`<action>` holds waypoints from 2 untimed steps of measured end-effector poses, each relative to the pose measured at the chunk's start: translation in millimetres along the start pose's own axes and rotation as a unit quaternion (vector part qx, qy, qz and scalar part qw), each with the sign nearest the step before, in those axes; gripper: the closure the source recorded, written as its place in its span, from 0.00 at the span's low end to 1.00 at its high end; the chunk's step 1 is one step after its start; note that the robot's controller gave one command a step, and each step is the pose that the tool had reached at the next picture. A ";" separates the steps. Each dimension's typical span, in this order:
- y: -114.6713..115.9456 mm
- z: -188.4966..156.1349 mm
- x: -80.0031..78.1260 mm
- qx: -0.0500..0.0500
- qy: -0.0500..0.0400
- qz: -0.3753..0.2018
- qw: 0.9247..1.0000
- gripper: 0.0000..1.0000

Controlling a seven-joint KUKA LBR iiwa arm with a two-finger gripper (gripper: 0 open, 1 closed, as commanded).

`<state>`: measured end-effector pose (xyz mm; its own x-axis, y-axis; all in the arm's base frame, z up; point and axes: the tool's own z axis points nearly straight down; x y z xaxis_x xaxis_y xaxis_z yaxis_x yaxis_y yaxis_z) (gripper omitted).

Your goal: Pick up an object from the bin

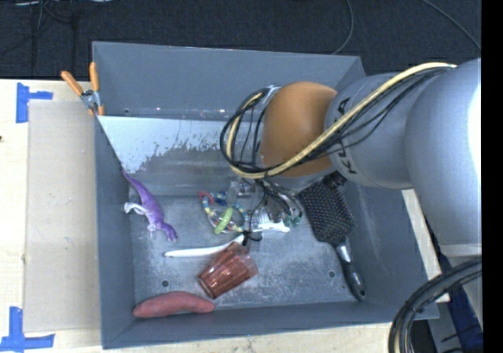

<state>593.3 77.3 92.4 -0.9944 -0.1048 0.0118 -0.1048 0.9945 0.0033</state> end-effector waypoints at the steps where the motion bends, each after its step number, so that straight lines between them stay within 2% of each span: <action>1: -0.3 -4.7 -1.7 0.000 -0.003 0.000 1.000 0.00; 2: -0.6 9.8 11.5 0.000 -0.001 0.005 1.000 0.00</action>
Offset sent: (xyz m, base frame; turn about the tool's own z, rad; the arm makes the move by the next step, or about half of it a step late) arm -0.0162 -0.0016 -0.0145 0.0123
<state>581.8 75.5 82.7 -0.9954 -0.0956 0.0104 -0.0956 0.9954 0.0039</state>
